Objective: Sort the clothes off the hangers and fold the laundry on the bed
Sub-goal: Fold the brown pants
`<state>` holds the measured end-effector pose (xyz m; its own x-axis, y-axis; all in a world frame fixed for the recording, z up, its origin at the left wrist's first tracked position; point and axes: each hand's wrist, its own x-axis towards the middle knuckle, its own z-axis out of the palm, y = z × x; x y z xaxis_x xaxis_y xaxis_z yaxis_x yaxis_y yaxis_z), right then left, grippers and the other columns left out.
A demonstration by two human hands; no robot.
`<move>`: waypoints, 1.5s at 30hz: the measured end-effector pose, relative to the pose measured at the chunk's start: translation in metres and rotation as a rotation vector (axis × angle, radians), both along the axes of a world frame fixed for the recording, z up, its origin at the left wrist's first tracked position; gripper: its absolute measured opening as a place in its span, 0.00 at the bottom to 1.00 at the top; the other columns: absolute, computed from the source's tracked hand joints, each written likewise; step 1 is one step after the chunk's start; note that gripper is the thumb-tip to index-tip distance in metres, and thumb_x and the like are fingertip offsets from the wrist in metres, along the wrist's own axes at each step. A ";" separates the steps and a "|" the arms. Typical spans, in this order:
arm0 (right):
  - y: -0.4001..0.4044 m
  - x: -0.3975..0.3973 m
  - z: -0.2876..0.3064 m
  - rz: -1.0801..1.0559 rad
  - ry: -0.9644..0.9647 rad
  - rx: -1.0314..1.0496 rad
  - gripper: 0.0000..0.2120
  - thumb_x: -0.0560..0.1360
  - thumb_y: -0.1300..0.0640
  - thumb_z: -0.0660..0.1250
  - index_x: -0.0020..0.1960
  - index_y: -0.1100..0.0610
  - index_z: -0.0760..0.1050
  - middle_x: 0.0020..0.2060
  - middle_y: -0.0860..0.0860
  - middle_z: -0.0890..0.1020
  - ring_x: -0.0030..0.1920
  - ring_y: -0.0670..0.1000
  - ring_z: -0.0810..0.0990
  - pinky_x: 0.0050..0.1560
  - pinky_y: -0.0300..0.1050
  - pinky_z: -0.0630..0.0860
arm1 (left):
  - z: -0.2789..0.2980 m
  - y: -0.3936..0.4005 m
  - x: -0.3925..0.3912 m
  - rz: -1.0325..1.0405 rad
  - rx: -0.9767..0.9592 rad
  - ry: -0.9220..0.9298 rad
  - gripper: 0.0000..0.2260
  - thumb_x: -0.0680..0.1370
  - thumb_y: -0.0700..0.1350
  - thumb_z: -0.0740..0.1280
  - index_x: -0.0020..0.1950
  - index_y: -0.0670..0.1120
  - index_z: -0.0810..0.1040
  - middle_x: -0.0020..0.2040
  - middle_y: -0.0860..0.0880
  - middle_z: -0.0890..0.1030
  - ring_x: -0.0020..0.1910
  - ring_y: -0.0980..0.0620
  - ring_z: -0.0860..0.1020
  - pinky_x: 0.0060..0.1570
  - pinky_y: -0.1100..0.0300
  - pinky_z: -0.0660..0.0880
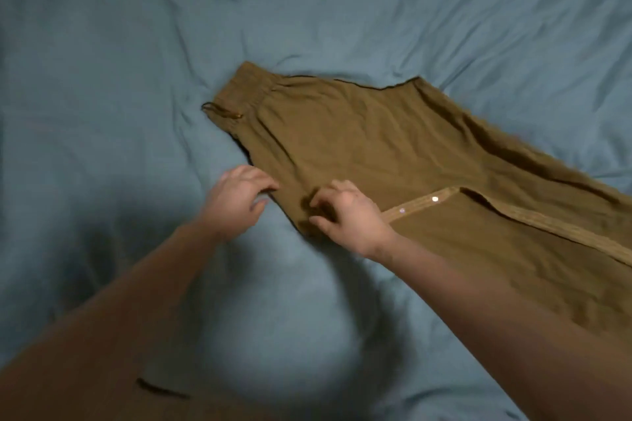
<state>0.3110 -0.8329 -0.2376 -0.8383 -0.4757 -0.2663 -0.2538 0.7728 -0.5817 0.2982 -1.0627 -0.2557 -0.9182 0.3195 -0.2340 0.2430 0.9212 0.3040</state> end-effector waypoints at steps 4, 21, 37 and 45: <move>-0.029 0.008 -0.018 0.041 0.098 0.334 0.31 0.68 0.42 0.72 0.64 0.53 0.66 0.60 0.52 0.69 0.62 0.55 0.68 0.58 0.50 0.66 | -0.021 -0.016 0.006 -0.195 -0.015 0.077 0.26 0.65 0.43 0.77 0.63 0.45 0.78 0.61 0.44 0.77 0.63 0.44 0.70 0.67 0.51 0.61; -0.034 -0.022 -0.037 -0.549 -0.154 0.053 0.06 0.76 0.62 0.63 0.51 0.59 0.77 0.48 0.57 0.82 0.53 0.60 0.78 0.54 0.49 0.73 | -0.020 -0.012 -0.065 -0.371 0.079 0.191 0.06 0.74 0.46 0.72 0.49 0.48 0.82 0.46 0.49 0.77 0.51 0.47 0.75 0.69 0.56 0.59; -0.006 -0.045 -0.022 -0.506 0.015 -0.284 0.09 0.78 0.59 0.65 0.38 0.59 0.75 0.32 0.48 0.77 0.34 0.46 0.74 0.39 0.45 0.70 | -0.018 -0.009 -0.089 -0.102 0.379 0.092 0.14 0.79 0.58 0.63 0.58 0.53 0.78 0.51 0.57 0.79 0.51 0.58 0.71 0.68 0.52 0.63; -0.009 -0.065 -0.012 -0.965 -0.557 -0.371 0.03 0.79 0.59 0.63 0.48 0.56 0.76 0.45 0.54 0.81 0.46 0.50 0.78 0.50 0.43 0.75 | -0.008 -0.009 -0.101 -0.081 0.297 0.039 0.13 0.76 0.51 0.70 0.60 0.54 0.80 0.50 0.58 0.79 0.53 0.55 0.74 0.62 0.61 0.62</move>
